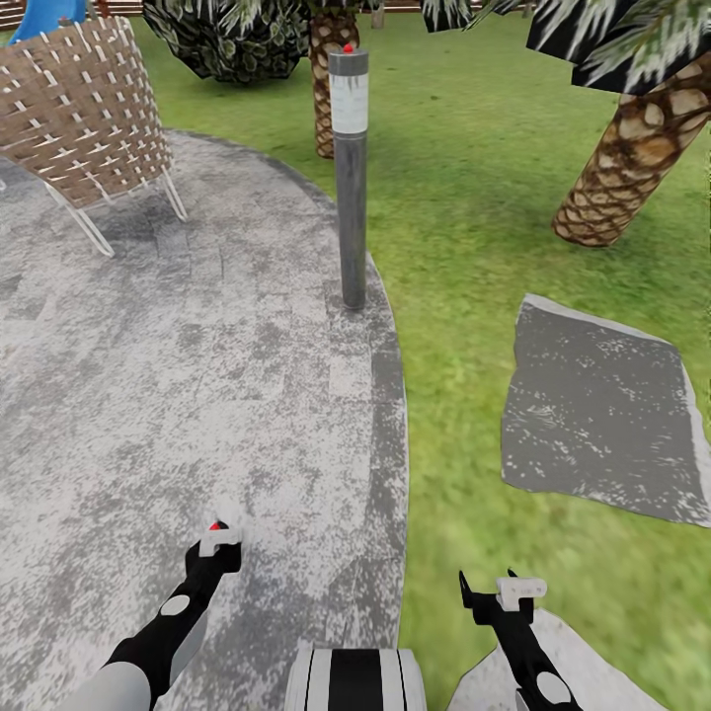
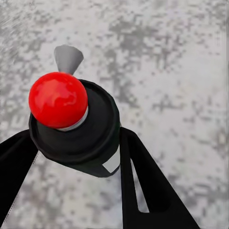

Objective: In the garden, pick up the pesticide atomizer on the floor and spray pesticide onto both trees until each tree trunk is fully covered.

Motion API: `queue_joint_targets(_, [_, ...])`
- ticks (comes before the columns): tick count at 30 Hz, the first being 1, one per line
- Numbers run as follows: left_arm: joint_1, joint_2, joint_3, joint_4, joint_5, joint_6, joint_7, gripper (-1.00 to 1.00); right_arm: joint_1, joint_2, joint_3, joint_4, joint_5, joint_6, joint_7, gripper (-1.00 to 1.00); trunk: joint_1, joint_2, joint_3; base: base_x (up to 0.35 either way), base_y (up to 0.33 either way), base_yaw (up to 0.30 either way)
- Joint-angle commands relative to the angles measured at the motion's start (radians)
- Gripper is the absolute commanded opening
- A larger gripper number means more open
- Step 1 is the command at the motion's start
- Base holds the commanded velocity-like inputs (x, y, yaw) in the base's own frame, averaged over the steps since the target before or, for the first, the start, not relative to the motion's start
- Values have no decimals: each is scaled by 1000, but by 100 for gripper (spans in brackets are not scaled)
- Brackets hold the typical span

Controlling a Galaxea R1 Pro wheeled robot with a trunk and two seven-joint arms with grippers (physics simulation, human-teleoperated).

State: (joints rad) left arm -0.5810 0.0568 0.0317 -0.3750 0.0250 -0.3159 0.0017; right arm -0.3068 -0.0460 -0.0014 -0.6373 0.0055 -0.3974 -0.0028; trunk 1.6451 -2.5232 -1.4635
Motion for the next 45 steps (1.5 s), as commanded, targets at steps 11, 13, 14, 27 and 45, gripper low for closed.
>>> queue_joint_targets(11, [0,0,2,1,3,-3,0,-100,0,0,0,1,1,-3,0,100,-5,2,42,0,0,0])
queue_joint_targets(13, [0,0,2,1,3,-3,0,-100,0,0,0,1,1,-3,0,100,-6,3,50,0,0,0])
queue_joint_targets(14, [0,0,2,1,3,-3,0,-100,0,0,0,1,1,-3,0,100,-6,3,54,0,0,0])
queue_joint_targets(27, [0,0,2,1,3,-3,0,-100,0,1,0,-3,-1,-3,0,100,-12,6,104,0,0,0])
queue_joint_targets(45, [1,4,1,0,3,-2,-6,-100,1,2,0,3,1,-5,0,100,-20,10,181,0,0,-81])
